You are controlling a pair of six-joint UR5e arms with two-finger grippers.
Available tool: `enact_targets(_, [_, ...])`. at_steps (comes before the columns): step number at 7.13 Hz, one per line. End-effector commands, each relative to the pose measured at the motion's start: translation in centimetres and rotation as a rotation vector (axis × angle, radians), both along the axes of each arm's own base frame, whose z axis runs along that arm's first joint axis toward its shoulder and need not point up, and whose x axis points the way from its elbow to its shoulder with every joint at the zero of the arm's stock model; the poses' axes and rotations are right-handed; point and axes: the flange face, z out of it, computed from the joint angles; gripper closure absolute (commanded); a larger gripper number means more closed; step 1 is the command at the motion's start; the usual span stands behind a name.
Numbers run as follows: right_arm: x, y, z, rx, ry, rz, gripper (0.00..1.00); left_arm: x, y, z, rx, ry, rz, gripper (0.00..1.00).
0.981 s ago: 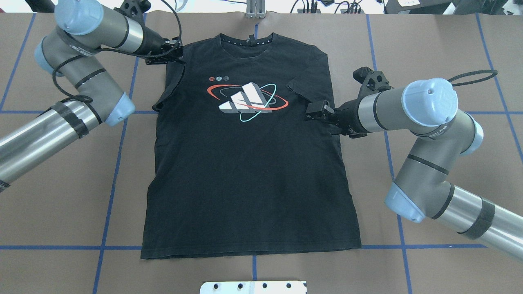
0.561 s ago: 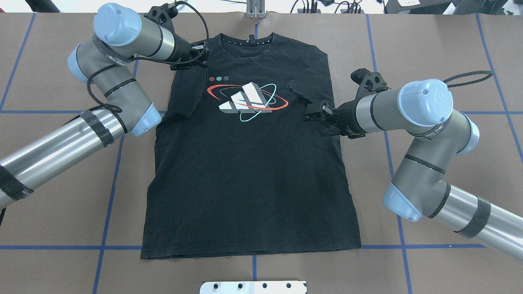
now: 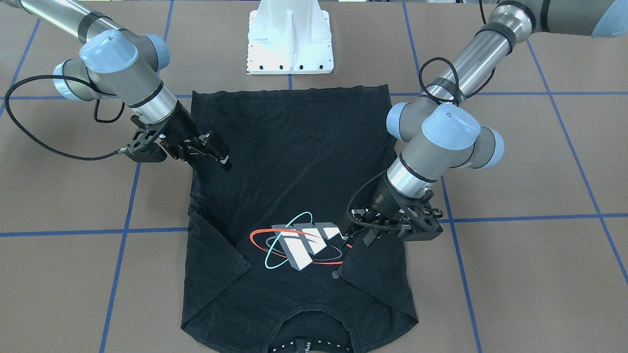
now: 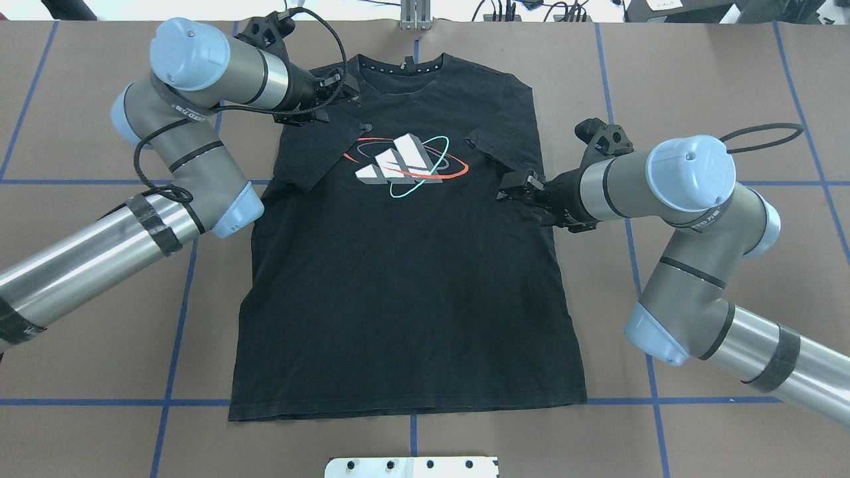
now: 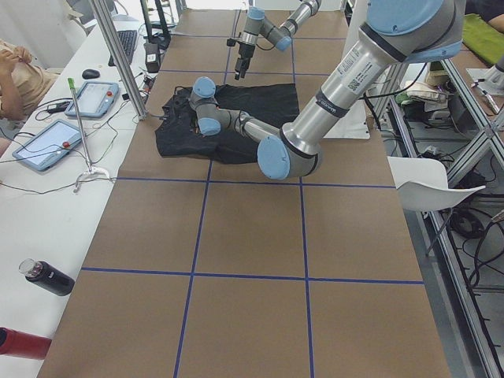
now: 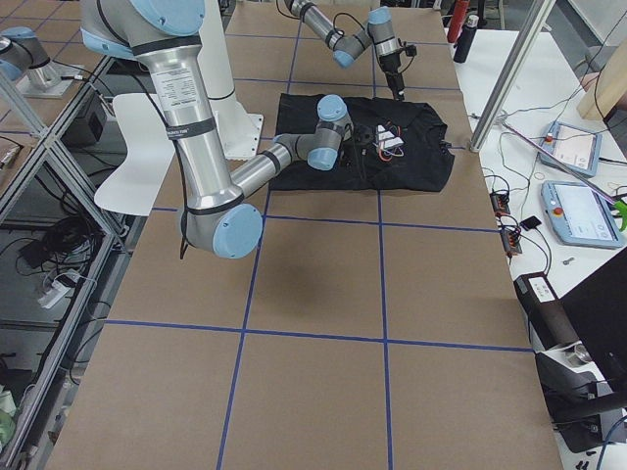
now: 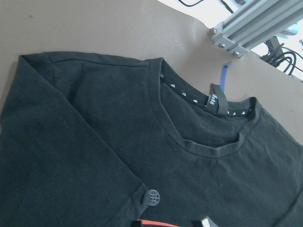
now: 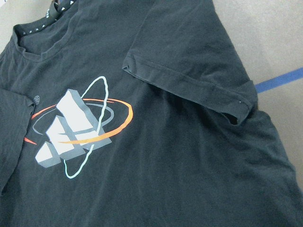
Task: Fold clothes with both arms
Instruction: 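Move the right gripper to the hem corner nearest the robot while the left gripper lowers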
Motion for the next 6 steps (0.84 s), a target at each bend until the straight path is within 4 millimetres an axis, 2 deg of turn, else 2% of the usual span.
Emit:
enact_targets(1, [-1.2, 6.3, 2.3, -0.132, 0.069, 0.096, 0.00, -2.5, 3.9, -0.4, 0.025, 0.047, 0.011, 0.00])
enact_targets(2, [-1.4, 10.3, 1.0, -0.155, 0.209, 0.089, 0.00, -2.8, 4.1, -0.4, 0.004, 0.062, 0.005, 0.00])
enact_targets(3, [-2.7, 13.1, 0.6, -0.249, 0.219, 0.112, 0.00, -2.7, 4.3, -0.5, 0.003, 0.064, 0.006, 0.00])
enact_targets(4, [-3.5, 16.3, 2.0, -0.371, 0.198, 0.204, 0.02, -3.2, 4.8, -1.7, 0.016, 0.084, 0.004, 0.00])
enact_targets(5, [-3.9, 19.3, 1.8, -0.342, 0.197, 0.203, 0.09, -4.2, 6.1, -0.8, 0.016, 0.089, 0.006, 0.00])
enact_targets(6, [-3.4, 20.6, 1.7, -0.344, 0.194, 0.177, 0.09, -5.2, 7.1, -0.4, 0.021, 0.094, 0.006, 0.00])
